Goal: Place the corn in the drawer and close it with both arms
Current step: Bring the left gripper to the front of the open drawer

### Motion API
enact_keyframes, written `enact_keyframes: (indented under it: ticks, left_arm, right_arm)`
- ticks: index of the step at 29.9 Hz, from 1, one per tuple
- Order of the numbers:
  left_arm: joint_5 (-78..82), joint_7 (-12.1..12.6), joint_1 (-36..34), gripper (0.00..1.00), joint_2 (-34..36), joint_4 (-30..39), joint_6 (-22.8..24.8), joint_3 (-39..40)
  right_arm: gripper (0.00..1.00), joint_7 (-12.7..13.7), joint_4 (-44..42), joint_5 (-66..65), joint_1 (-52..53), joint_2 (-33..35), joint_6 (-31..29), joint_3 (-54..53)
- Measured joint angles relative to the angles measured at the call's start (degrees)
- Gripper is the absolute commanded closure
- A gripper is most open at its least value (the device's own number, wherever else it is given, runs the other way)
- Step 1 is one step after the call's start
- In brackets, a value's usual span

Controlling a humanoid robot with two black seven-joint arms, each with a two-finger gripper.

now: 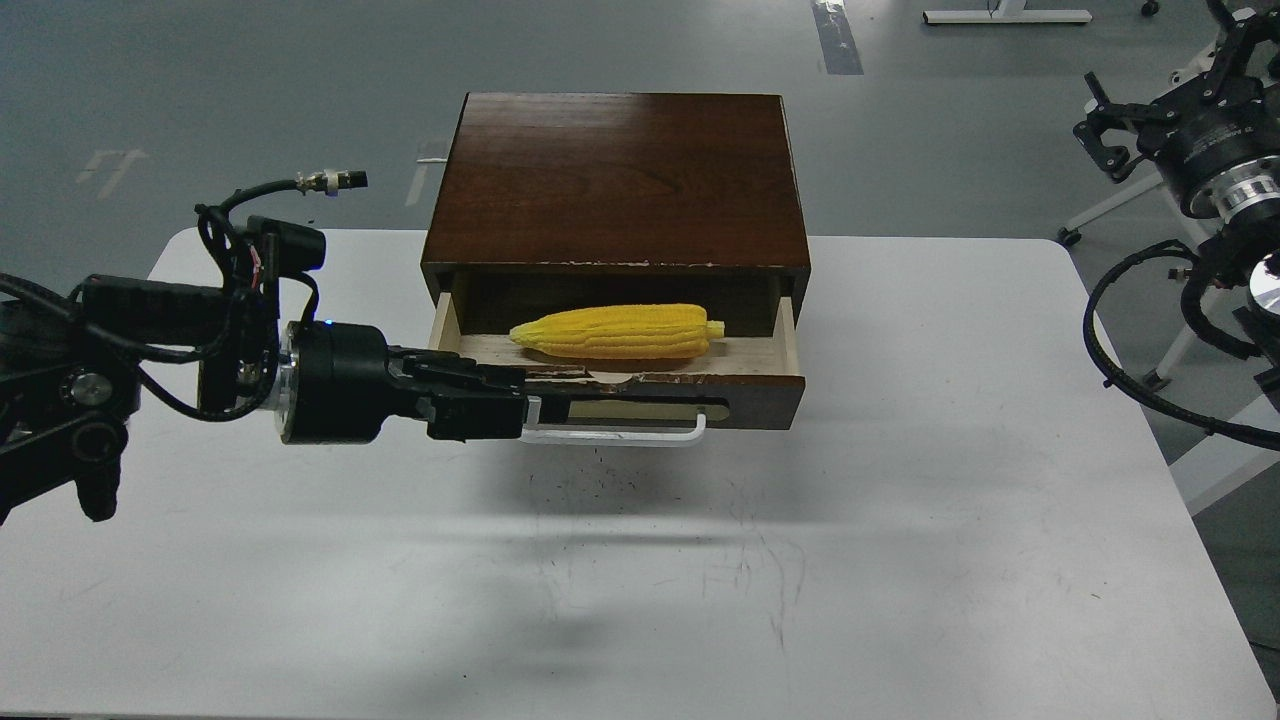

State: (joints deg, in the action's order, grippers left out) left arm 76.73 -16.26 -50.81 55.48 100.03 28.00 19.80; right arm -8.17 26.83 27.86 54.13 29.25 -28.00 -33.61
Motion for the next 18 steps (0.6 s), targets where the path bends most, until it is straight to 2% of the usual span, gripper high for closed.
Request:
enact_keyframes:
  ticks: [13, 15, 17, 18]
  left_arm:
    - [0.01, 0.12, 1.80, 0.22, -0.08, 0.00, 0.00, -0.19]
    - [0.27, 0.15, 2.36, 0.30, -0.09, -0.01, 0.00, -0.20]
    - [0.55, 0.16, 2.89, 0.56, -0.09, -0.01, 0.00, -0.20]
    - [0.62, 0.16, 3.09, 0.63, -0.07, -0.01, 0.00, -0.20]
  right_arm:
    - [0.00, -0.16, 0.41, 0.03, 0.34, -4.62, 0.01, -0.24]
    - [0.00, -0.18, 0.45, 0.07, 0.36, -4.77, 0.01, -0.45]
    - [0.00, -0.18, 0.42, 0.08, 0.36, -4.80, 0.01, -0.97]
    - [0.00, -0.18, 0.31, 0.08, 0.36, -4.81, 0.01, -1.19]
